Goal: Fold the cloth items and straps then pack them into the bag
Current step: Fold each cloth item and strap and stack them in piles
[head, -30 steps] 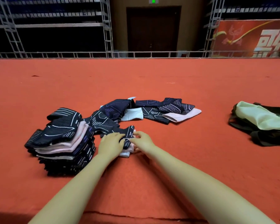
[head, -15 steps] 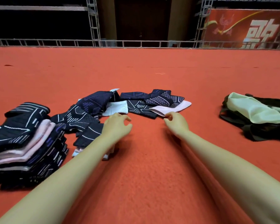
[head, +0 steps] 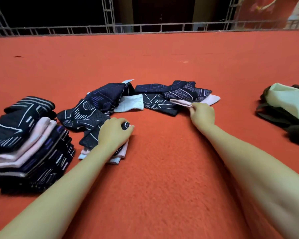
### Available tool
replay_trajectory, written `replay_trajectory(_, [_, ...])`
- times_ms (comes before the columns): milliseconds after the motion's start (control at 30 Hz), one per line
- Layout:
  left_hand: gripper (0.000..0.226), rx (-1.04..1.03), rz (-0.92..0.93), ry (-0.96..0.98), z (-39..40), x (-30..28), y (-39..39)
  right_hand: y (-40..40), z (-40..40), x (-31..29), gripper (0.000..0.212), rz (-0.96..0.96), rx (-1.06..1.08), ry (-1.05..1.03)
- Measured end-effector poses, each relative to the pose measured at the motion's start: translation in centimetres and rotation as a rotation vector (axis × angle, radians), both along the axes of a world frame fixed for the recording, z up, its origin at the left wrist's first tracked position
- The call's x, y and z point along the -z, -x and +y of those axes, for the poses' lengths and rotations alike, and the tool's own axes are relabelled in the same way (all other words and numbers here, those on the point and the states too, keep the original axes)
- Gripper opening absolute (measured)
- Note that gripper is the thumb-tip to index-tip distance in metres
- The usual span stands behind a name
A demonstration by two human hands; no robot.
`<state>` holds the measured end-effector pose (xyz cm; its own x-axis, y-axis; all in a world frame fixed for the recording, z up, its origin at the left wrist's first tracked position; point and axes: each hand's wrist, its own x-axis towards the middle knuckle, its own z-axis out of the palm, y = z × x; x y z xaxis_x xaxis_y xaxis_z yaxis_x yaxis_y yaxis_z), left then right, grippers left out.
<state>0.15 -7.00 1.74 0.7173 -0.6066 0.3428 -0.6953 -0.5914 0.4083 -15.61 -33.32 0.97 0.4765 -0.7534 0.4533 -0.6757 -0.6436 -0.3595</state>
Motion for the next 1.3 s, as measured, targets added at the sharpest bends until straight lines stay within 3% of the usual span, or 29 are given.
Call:
replay_trajectory(167, [0.033,0.151,-0.113,0.146,-0.4,-0.5,2.7,2.4,2.3,-3.4,0.018,-0.387,-0.146,-0.132])
replay_trajectory(267, [0.036,0.32,0.033,0.277,-1.4,-1.1,6.4,3.5,4.4,-6.1,0.021,-0.51,-0.217,-0.236])
replay_trajectory(400, [0.043,0.283,0.542,0.435,-2.7,-2.4,10.9,5.2,8.0,-9.7,0.024,-0.702,-0.295,-0.504])
replay_trajectory(567, [0.055,0.114,1.333,0.58,-1.0,-3.7,15.4,7.6,12.9,-14.0,0.022,-0.966,-0.475,-0.815])
replay_trajectory(667, [0.066,0.072,1.854,0.714,-0.2,-3.1,16.8,8.9,14.8,-15.2,0.021,-1.056,-0.545,-0.894])
replay_trajectory(733, [0.051,0.145,1.998,0.84,0.2,-3.2,17.8,9.8,15.5,-15.1,0.019,-1.066,-0.548,-0.906])
replay_trajectory(800, [0.019,0.158,1.879,0.924,0.4,-3.2,18.4,10.8,15.6,-14.5,0.019,-1.069,-0.477,-0.891])
replay_trajectory(833, [0.014,0.144,1.8,0.936,0.6,-3.3,18.5,11.5,15.4,-13.9,0.019,-1.067,-0.427,-0.876])
replay_trajectory(1033, [0.035,0.012,1.078,0.685,1.6,-1.5,17.3,15.6,13.9,-7.4,0.022,-0.959,-0.159,-0.857])
replay_trajectory(1133, [0.036,0.053,0.896,0.556,1.5,-0.5,17.6,17.1,13.9,-2.8,0.015,-0.868,-0.045,-0.822])
replay_trajectory(1300, [0.026,0.117,0.676,0.565,1.4,0.5,17.0,17.9,14.4,0.3,0.012,-0.773,0.04,-0.654])
